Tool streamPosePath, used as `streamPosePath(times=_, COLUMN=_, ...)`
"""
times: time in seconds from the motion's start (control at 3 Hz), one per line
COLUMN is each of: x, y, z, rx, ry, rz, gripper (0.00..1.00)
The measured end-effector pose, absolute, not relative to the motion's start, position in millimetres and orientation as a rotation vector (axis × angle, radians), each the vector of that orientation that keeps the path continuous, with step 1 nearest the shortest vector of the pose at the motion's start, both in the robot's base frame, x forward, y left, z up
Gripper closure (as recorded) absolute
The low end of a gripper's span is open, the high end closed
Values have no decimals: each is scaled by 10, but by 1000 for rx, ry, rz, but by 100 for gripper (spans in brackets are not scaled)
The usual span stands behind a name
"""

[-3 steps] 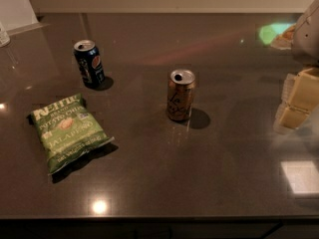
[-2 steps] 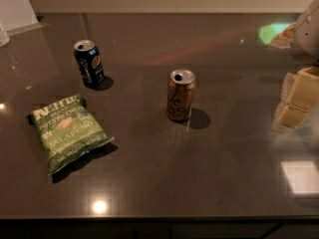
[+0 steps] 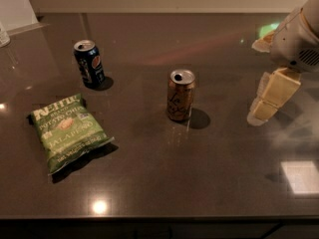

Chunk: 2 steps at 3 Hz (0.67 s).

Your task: Move orange can near green jalapeno chip bag

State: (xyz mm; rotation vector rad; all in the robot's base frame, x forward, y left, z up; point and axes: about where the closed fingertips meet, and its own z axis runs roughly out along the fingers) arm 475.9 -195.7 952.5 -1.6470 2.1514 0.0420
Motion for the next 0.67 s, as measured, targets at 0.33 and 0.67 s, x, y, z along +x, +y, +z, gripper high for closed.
streamPosePath(times=0.33, x=4946, y=-1650, z=9316, rx=-1621, ry=2071, rz=193, gripper=0)
streamPosePath(times=0.67, x=5038, y=-1355, z=9249, rx=-1616, ry=1996, rz=314, gripper=0)
